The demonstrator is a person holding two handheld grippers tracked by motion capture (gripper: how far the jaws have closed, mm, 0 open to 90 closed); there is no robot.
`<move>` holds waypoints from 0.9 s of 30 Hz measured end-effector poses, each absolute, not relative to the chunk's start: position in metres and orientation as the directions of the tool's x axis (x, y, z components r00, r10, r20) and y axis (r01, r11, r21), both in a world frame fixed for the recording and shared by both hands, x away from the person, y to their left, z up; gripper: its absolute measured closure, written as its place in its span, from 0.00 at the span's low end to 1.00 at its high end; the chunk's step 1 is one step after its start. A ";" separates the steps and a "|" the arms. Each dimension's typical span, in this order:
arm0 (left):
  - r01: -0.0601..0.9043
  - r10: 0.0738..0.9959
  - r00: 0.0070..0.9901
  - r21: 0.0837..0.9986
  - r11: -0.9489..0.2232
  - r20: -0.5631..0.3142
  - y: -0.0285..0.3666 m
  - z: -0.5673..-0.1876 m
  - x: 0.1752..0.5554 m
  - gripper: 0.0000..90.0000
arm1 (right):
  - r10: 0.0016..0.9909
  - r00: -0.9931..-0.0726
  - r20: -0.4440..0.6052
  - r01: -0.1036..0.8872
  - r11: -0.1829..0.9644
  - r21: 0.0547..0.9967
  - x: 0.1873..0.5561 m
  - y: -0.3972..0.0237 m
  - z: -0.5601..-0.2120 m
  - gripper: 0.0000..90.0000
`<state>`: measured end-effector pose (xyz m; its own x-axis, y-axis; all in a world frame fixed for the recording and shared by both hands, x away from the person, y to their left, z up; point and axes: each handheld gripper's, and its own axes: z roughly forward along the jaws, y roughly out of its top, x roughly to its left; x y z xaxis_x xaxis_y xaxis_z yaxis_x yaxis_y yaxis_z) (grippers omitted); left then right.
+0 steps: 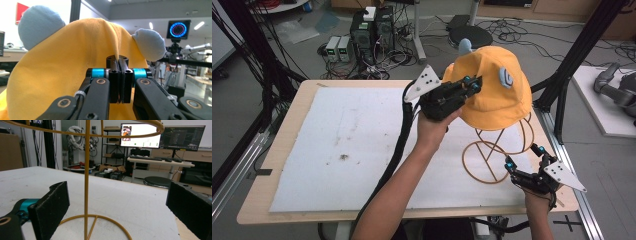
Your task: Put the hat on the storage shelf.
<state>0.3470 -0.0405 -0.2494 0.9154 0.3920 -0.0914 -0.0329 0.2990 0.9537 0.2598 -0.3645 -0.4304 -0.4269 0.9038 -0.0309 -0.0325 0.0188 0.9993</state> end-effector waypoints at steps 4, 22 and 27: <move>-0.053 0.386 0.921 0.963 0.265 -0.056 -0.054 -0.254 0.340 0.98 | 0.904 -0.427 -0.031 -0.035 0.017 0.999 0.260 -0.365 -0.430 0.05; -0.020 0.345 0.938 0.985 0.171 -0.040 -0.084 -0.290 0.326 0.98 | 0.905 -0.425 -0.021 -0.019 0.014 1.000 0.261 -0.368 -0.434 0.05; -0.026 0.349 0.937 0.989 0.145 -0.027 -0.088 -0.295 0.322 0.98 | 0.904 -0.427 -0.023 -0.016 0.018 1.000 0.261 -0.367 -0.434 0.05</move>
<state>0.3220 -0.0881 -0.2951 0.9367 0.3491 -0.0271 -0.0256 0.1454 0.9890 0.2612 -0.3674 -0.4343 -0.4272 0.9039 -0.0233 -0.0156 0.0184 0.9997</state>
